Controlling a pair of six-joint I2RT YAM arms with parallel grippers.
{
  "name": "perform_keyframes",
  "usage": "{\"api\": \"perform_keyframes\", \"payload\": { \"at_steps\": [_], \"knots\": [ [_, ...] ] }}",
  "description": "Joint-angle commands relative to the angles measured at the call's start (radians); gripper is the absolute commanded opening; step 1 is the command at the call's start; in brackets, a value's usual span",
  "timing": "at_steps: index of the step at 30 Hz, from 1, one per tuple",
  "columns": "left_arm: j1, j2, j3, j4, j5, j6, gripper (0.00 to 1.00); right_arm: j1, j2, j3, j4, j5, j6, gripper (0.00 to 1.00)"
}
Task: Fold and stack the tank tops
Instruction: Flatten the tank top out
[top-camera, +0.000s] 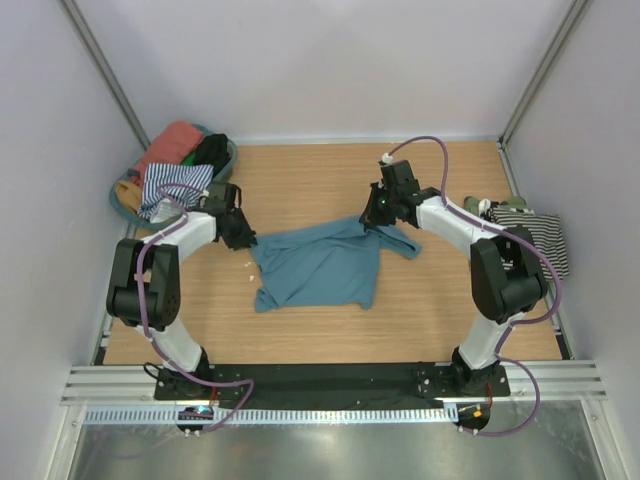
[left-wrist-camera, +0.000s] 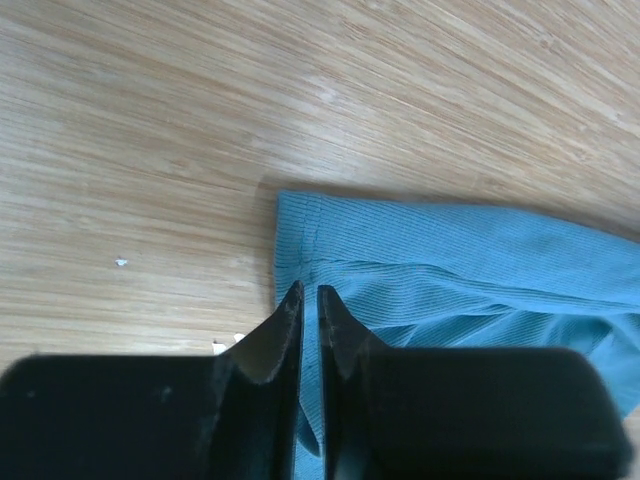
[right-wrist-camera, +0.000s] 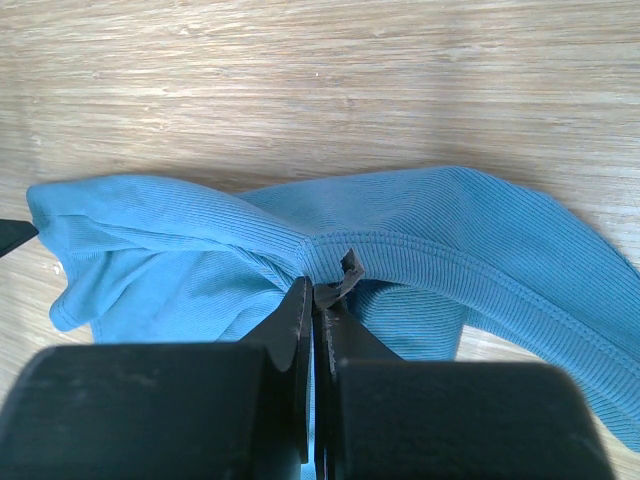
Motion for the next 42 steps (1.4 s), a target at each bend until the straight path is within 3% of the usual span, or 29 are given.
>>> {"api": "perform_keyframes", "payload": {
  "at_steps": [1, 3, 6, 13, 17, 18, 20, 31, 37, 42],
  "knots": [
    [-0.001, 0.005, 0.019, 0.006, 0.004, 0.003, 0.28, -0.005, 0.001, 0.027, 0.032, -0.008, 0.006, 0.01],
    [-0.001, 0.011, 0.016, -0.006, -0.018, 0.003, 0.47, -0.005, 0.0, 0.026, 0.03, -0.007, 0.004, 0.01],
    [-0.001, 0.014, 0.007, -0.003, -0.033, 0.003, 0.49, -0.005, 0.0, 0.024, 0.03, -0.005, 0.004, 0.01],
    [-0.006, 0.048, 0.013, 0.009, -0.018, -0.001, 0.34, -0.005, 0.0, 0.023, 0.032, -0.011, 0.007, 0.01],
    [-0.007, 0.06, 0.015, 0.017, -0.015, -0.001, 0.18, -0.006, 0.0, 0.021, 0.033, -0.011, 0.006, 0.01],
    [-0.007, 0.055, 0.015, 0.017, -0.015, -0.001, 0.07, -0.005, 0.001, 0.021, 0.035, -0.008, 0.007, 0.01],
    [-0.009, 0.042, 0.015, 0.017, -0.018, -0.001, 0.0, -0.005, 0.0, 0.023, 0.033, -0.007, 0.006, 0.01],
    [-0.013, -0.13, 0.094, -0.028, 0.004, -0.004, 0.0, -0.041, -0.03, 0.087, -0.002, -0.005, 0.022, 0.01],
    [-0.013, -0.169, 0.287, -0.093, 0.025, -0.004, 0.0, -0.101, -0.036, 0.274, -0.08, -0.042, 0.036, 0.01],
    [-0.015, -0.253, 0.415, -0.123, 0.043, -0.003, 0.0, -0.16, -0.114, 0.331, -0.079, -0.092, 0.044, 0.01]
  ]
}}
